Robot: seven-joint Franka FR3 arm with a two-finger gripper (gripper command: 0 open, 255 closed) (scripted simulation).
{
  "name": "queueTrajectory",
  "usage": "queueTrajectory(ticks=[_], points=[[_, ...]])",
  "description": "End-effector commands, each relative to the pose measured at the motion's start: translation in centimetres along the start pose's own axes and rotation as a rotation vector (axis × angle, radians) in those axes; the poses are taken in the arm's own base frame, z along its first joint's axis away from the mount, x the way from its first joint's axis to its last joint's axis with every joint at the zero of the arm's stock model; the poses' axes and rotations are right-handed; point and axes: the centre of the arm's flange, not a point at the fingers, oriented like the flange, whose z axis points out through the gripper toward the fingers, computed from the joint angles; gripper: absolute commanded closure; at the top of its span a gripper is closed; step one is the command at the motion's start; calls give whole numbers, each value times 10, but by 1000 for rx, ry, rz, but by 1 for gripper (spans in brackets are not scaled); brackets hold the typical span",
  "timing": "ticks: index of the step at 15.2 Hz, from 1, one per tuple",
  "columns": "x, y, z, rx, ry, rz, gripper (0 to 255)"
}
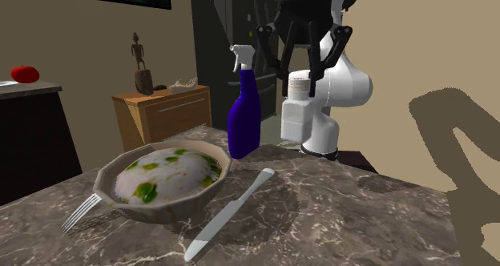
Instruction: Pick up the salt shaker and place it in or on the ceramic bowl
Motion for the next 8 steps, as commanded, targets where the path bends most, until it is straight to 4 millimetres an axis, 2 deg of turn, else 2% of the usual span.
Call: queueTrajectory(ticks=[1,8], points=[[2,0,-11,0,0,0,255],[7,0,-48,0,0,0,255]])
